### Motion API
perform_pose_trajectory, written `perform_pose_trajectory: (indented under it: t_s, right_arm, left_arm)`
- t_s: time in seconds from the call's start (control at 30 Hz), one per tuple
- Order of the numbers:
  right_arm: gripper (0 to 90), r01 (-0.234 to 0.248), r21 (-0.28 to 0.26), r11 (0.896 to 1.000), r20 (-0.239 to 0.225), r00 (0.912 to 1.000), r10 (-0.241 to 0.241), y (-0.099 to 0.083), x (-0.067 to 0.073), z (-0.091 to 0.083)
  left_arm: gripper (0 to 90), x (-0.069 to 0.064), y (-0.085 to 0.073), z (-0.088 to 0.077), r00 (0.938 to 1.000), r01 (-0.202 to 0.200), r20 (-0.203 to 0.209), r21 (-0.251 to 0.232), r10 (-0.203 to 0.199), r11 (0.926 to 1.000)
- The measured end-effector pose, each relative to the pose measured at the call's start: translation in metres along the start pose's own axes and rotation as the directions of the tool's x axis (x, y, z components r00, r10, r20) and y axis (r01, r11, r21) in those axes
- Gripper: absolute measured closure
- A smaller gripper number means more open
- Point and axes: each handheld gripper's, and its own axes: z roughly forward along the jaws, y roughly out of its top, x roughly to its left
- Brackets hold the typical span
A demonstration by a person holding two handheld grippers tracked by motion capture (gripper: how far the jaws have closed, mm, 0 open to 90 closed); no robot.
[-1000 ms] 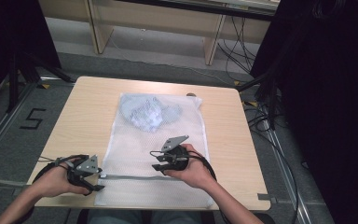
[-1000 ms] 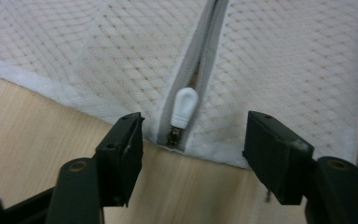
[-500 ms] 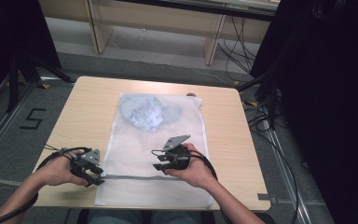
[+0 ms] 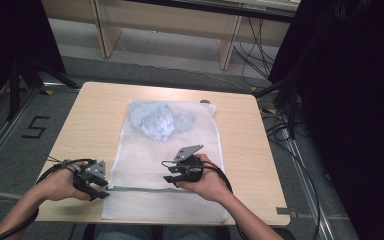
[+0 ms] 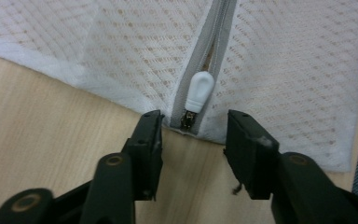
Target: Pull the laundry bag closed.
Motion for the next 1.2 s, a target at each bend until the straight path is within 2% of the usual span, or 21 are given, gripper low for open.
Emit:
perform_pose_trajectory:
  t_s: [0.03, 0.07, 0.17, 0.2, 0.23, 0.27, 0.4, 0.43, 0.47, 0.57, 0.6, 0.67, 0.77, 0.83, 0.9, 0.97, 1.0, 1.07, 1.2]
  right_arm:
    - [62.5, 0.000, 0.001, 1.000, 0.000, 1.0000, 0.000, 0.000, 0.000, 0.000]
    - [62.4, 0.002, 0.010, 1.000, 0.002, 1.0000, -0.002, 0.000, 0.000, -0.001]
    - [62.4, 0.001, -0.001, 1.000, 0.001, 1.0000, -0.001, 0.000, 0.001, 0.000]
    - [62.4, -0.003, 0.001, 1.000, 0.001, 1.0000, 0.003, 0.000, 0.001, 0.000]
    - [62.4, -0.003, 0.001, 1.000, 0.001, 1.0000, 0.003, 0.000, 0.001, 0.000]
    - [62.4, 0.002, 0.000, 1.000, -0.003, 1.0000, -0.002, 0.001, 0.001, 0.000]
    - [62.4, 0.003, -0.006, 1.000, 0.000, 1.0000, -0.003, 0.000, 0.001, 0.001]
    - [62.4, 0.004, -0.005, 1.000, 0.000, 1.0000, -0.004, 0.000, 0.001, 0.001]
    - [62.4, 0.002, -0.004, 1.000, -0.005, 1.0000, -0.002, 0.000, 0.001, 0.001]
    - [62.3, -0.012, 0.004, 1.000, -0.011, 0.9999, 0.012, -0.001, 0.001, 0.002]
    - [62.4, 0.002, 0.000, 1.000, -0.006, 1.0000, -0.002, -0.001, 0.000, 0.002]
    - [62.3, 0.004, 0.013, 1.000, -0.017, 0.9998, -0.004, 0.000, 0.000, 0.002]
    - [62.3, -0.001, 0.005, 1.000, -0.011, 0.9999, 0.001, 0.000, 0.002, 0.002]
    - [62.2, 0.001, 0.005, 1.000, -0.011, 0.9999, -0.001, 0.000, 0.002, 0.002]
    - [62.2, 0.002, 0.004, 1.000, -0.012, 0.9999, -0.002, 0.000, 0.002, 0.002]
    - [62.2, 0.001, -0.005, 1.000, -0.007, 1.0000, -0.001, -0.001, 0.002, 0.002]
    - [62.2, 0.003, 0.004, 1.000, -0.009, 1.0000, -0.003, 0.000, 0.001, 0.002]
    - [62.2, 0.002, 0.003, 1.000, -0.009, 1.0000, -0.002, 0.000, 0.002, 0.002]
    - [62.2, 0.007, 0.010, 1.000, -0.017, 0.9998, -0.007, 0.000, 0.003, 0.002]
  left_arm:
    - [59.2, 0.001, 0.001, 0.000, 1.0000, -0.005, -0.004, 0.001, 0.005, 1.0000]
    - [60.4, 0.001, 0.002, 0.000, 0.9999, 0.010, -0.002, 0.006, -0.010, 0.9999]
    - [63.4, 0.001, 0.005, 0.001, 1.0000, 0.001, 0.004, 0.022, -0.001, 0.9998]
    - [63.4, 0.002, 0.006, 0.001, 0.9998, -0.018, 0.005, 0.040, 0.018, 0.9990]
    - [63.1, 0.002, 0.006, 0.001, 0.9998, -0.018, 0.005, 0.040, 0.018, 0.9990]
    - [61.4, 0.003, 0.009, 0.000, 0.9980, -0.062, -0.001, 0.068, 0.063, 0.9958]
    - [54.6, 0.005, 0.010, 0.000, 0.9965, -0.082, -0.008, 0.090, 0.083, 0.9926]
    - [54.6, 0.003, 0.009, 0.002, 0.9986, -0.051, -0.011, 0.060, 0.052, 0.9969]
    - [53.2, 0.004, 0.009, 0.002, 0.9978, -0.064, -0.014, 0.058, 0.065, 0.9963]
    - [53.4, 0.006, 0.009, 0.002, 0.9980, -0.064, 0.000, 0.042, 0.064, 0.9971]
    - [54.0, 0.004, 0.008, 0.004, 0.9995, -0.032, 0.007, 0.002, 0.032, 0.9995]
    - [59.4, 0.007, 0.009, 0.004, 0.9993, -0.028, 0.023, 0.005, 0.028, 0.9996]
    - [66.9, 0.011, 0.010, 0.003, 0.9988, -0.020, 0.044, 0.014, 0.020, 0.9997]
    - [70.4, 0.014, 0.013, 0.004, 0.9972, -0.032, 0.068, 0.026, 0.030, 0.9992]
    - [72.8, 0.014, 0.013, 0.004, 0.9968, -0.037, 0.072, 0.023, 0.035, 0.9991]
    - [73.9, 0.014, 0.012, 0.004, 0.9971, -0.013, 0.075, 0.017, 0.011, 0.9998]
    - [74.2, 0.015, 0.012, 0.003, 0.9970, -0.022, 0.075, 0.017, 0.020, 0.9996]
    - [76.8, 0.015, 0.010, 0.004, 0.9958, 0.010, 0.091, 0.001, -0.010, 0.9999]
    - [80.6, 0.013, 0.010, 0.005, 0.9945, 0.028, 0.101, -0.010, -0.027, 0.9995]
